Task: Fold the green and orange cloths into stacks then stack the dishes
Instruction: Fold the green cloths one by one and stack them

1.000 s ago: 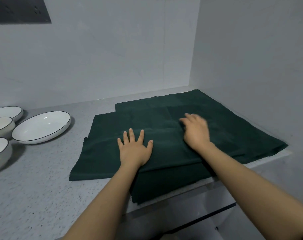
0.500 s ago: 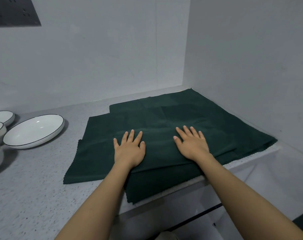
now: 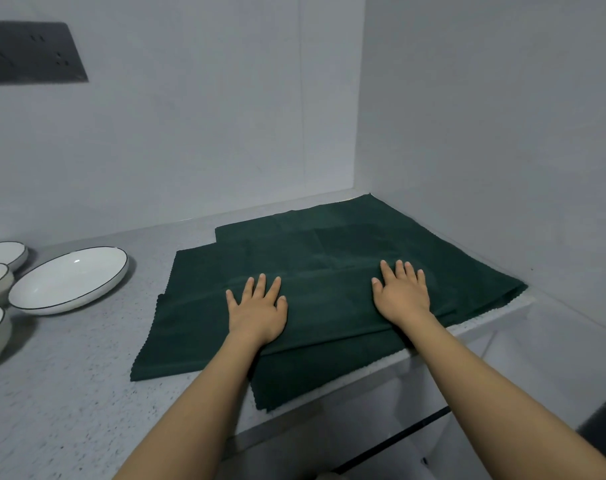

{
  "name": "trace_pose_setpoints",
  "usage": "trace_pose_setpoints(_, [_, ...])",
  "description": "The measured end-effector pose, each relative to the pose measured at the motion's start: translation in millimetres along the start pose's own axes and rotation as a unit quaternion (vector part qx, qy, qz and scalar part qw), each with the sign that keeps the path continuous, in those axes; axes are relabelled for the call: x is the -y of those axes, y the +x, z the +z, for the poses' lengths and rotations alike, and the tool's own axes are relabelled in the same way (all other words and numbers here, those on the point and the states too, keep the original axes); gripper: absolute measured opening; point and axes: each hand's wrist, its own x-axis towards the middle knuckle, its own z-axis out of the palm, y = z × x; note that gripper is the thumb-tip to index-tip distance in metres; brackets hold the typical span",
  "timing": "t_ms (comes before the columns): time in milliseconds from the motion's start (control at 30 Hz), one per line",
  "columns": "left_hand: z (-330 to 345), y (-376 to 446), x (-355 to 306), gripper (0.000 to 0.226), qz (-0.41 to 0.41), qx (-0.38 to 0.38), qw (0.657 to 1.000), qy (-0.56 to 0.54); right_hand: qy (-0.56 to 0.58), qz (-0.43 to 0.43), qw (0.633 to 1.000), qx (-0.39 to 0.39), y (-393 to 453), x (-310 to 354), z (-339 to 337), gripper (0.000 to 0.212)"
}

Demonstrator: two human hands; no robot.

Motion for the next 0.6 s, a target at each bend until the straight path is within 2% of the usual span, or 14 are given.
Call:
trace_pose_setpoints(133, [-0.9,-13.4,0.0,0.053,0.007,0.009,1.0,-0.005,0.032,-0.118,0.991,-0.049,-26.4,38.2,-5.2,0.051])
trace_pose_setpoints(300, [1.3,-30.1,-3.4,0.053,0.0,0.01,1.0,-0.009,0.066,-0.238,0.969,-0.001,-44.6,96.2,0.5,0.049])
trace_pose_setpoints(434, [0.1,-33.6,1.1,0.054,0.006,-0.004,0.999,-0.044,0.074,-0.231,0.969,0.051,-44.5,110.2,11.8,0.049])
trace_pose_setpoints(601, [-1.3,-35.5,29.0,0.054,0.035,-0.023,0.999,-0.017,0.015,-0.221,0.974,0.047,-41.5,103.3,17.0,0.051])
